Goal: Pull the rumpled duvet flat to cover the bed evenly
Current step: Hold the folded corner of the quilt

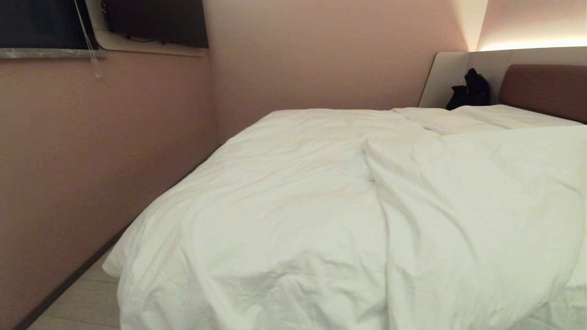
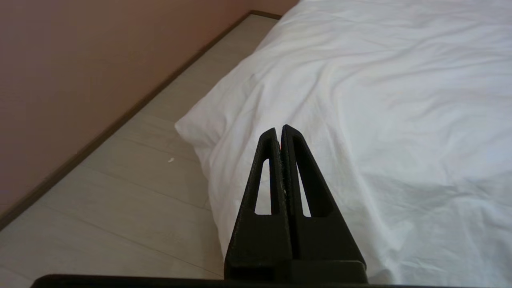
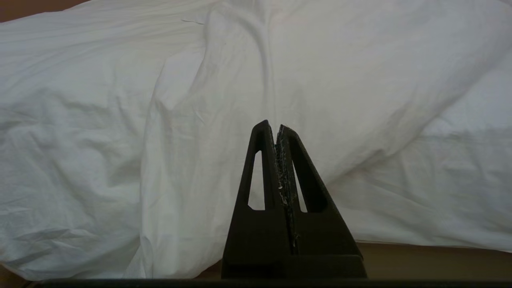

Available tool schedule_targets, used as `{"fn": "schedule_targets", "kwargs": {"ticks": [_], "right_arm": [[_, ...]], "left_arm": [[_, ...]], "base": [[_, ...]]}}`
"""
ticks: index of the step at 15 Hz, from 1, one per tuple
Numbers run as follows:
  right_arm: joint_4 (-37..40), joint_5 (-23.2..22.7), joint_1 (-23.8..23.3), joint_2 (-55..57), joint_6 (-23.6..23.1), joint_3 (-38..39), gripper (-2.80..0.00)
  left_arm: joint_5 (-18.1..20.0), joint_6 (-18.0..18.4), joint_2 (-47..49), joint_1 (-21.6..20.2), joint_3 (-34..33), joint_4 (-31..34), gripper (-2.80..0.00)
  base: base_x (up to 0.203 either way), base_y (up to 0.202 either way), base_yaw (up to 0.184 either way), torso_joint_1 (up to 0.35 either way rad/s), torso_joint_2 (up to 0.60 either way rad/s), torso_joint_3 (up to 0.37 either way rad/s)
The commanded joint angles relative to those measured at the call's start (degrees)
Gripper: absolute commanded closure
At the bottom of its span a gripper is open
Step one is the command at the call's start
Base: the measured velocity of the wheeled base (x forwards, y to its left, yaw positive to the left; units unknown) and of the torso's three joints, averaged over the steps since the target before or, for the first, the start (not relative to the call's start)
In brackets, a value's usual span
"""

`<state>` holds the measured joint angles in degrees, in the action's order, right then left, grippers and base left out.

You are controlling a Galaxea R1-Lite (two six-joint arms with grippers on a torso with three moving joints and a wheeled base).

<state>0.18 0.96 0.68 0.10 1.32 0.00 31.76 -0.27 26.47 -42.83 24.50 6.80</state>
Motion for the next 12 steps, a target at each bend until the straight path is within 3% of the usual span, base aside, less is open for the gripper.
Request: {"fn": "schedule_targets", "kwargs": {"ticks": [1,4,6,7,12], "right_arm": [[0.0,0.0,0.0,0.0,0.0,0.0,0.00],[-0.1,0.0,0.0,0.0,0.0,0.0,0.00],[0.0,0.0,0.0,0.0,0.0,0.0,0.00],[0.0,0.0,0.0,0.0,0.0,0.0,0.00],[-0.1,0.0,0.0,0.0,0.0,0.0,0.00]], "left_arm": [[-6.6,-0.1,-0.9,7.9,0.0,0.1,0.00],[-22.8,-0.2,-3.0,23.9,-0.3,0.1,0.00],[-31.4,-0.2,-5.5,31.5,-0.8,0.1,0.00],[-33.5,-0.2,-6.9,34.0,-1.4,0.1,0.00],[-36.6,0.1,-12.0,42.0,-2.7,0.2,0.00]], "base": [[0.000,0.000,0.000,0.000,0.00,0.000],[0.000,0.000,0.000,0.000,0.00,0.000],[0.000,0.000,0.000,0.000,0.00,0.000],[0.000,0.000,0.000,0.000,0.00,0.000],[0.000,0.000,0.000,0.000,0.00,0.000]]}}
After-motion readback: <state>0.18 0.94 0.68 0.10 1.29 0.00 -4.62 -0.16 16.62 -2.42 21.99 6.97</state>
